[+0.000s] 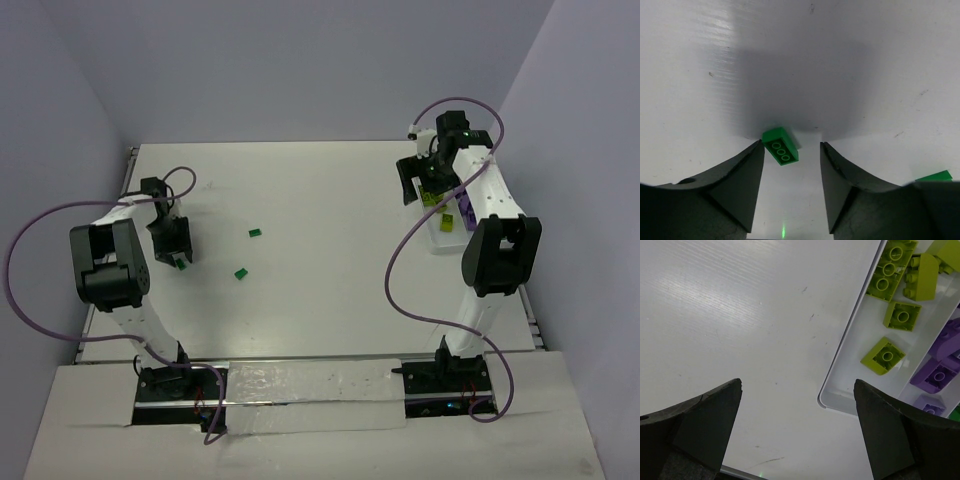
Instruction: Sort the legos into containers by color
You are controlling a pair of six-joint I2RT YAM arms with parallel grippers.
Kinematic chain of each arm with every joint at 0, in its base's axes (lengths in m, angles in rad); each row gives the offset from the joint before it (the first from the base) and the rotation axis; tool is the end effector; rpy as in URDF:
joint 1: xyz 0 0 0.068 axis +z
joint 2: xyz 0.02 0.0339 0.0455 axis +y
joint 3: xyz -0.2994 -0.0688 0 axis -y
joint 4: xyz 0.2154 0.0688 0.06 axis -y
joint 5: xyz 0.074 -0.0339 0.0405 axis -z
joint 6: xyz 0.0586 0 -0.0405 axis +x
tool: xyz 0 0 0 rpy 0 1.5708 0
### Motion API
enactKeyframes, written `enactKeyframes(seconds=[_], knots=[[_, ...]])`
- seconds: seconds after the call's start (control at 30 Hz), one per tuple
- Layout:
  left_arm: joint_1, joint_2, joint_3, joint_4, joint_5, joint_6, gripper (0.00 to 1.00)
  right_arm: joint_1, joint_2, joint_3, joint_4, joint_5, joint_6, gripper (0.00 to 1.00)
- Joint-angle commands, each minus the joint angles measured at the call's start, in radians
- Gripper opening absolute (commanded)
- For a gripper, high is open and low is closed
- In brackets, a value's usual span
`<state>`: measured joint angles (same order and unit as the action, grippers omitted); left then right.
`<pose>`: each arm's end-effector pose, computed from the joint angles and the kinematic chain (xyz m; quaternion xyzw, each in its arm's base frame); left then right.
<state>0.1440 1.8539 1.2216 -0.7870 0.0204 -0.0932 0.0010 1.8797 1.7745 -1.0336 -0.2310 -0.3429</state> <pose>0.3296 0.0466 0.1910 -0.1172 0.9902 -0.0082 0.0759 0.3864 0.0138 0.3168 -0.1903 0.9517 0.0747 0.2289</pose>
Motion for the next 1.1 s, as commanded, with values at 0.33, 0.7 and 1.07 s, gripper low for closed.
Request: enactKeyframes(seconds=[0.33,0.7,1.07], knots=[[-0.054,-0.024,0.016,0.085,0.064,0.059,0.11,0.082,-0.098,-0.015,0.069,-0.186,0.089,1.00],[-0.234,-0.236,0.096,0.238,0.450,-0.192,0.00,0.241,-0.272,-0.312,0.536,-0.546,0.426,1.00],[-0.352,-0.323,0.122,0.487,0.509,-0.787,0.00,0.490,-0.171,-0.127,0.607,-0.364,0.503,0.99]])
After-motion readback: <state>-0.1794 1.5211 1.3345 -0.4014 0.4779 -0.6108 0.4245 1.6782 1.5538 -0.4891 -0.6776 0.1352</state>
